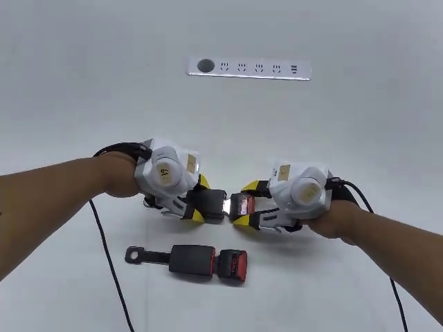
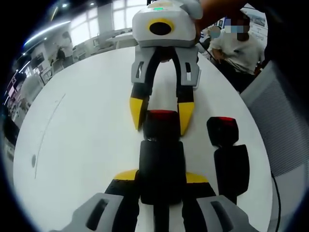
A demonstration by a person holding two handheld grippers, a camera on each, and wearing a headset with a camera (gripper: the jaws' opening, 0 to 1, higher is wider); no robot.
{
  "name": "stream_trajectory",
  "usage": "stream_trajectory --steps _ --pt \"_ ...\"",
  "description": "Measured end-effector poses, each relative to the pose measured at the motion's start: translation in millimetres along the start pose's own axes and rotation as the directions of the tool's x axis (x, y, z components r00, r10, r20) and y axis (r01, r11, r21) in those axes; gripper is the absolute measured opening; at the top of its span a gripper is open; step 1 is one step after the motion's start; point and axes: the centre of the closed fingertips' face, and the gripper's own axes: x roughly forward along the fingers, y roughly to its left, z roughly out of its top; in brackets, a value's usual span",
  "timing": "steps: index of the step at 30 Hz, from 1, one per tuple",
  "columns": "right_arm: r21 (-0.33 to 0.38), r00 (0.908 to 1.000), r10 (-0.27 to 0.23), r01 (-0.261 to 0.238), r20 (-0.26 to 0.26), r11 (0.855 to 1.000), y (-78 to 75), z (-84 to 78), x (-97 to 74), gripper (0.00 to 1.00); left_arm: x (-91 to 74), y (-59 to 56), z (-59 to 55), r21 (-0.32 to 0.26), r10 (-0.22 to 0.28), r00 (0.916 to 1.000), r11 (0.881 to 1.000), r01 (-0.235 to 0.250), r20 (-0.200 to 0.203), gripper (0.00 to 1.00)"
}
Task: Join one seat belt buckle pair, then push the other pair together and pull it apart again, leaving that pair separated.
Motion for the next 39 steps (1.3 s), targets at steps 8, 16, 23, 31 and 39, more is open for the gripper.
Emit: stream_trajectory --steps 8,16,23,31,39 --pt "-0.006 1.0000 -0.002 0.002 -0.004 1.000 1.0 0.3 -1.1 0.34 0.2 -0.2 0.5 0.004 -0.003 1.0000 1.000 0.003 0.003 0.34" --pt "-0.017 1.0000 0.007 -0.007 -0.007 1.000 0.9 0.2 -1.4 0.35 0.0 0.1 1.0 0.006 -0.002 1.0000 1.000 0.002 0.005 0.34" --pt "-0.024 0.9999 0.011 -0.012 -0.008 1.000 1.8 1.2 -2.3 0.35 -0.3 0.3 1.6 -0.004 0.003 0.9998 1.000 -0.003 0.022 0.35" --pt "-0.027 0.9998 0.016 -0.016 -0.008 0.999 1.8 1.2 -2.9 0.35 -0.9 -0.5 2.5 -0.010 0.006 0.9994 1.000 -0.005 0.033 0.35" --pt "-0.034 0.9997 0.022 -0.022 -0.010 0.999 -0.3 -5.1 -7.9 0.35 -1.1 -0.8 3.3 -0.003 0.006 0.9991 1.000 -0.006 0.043 0.36"
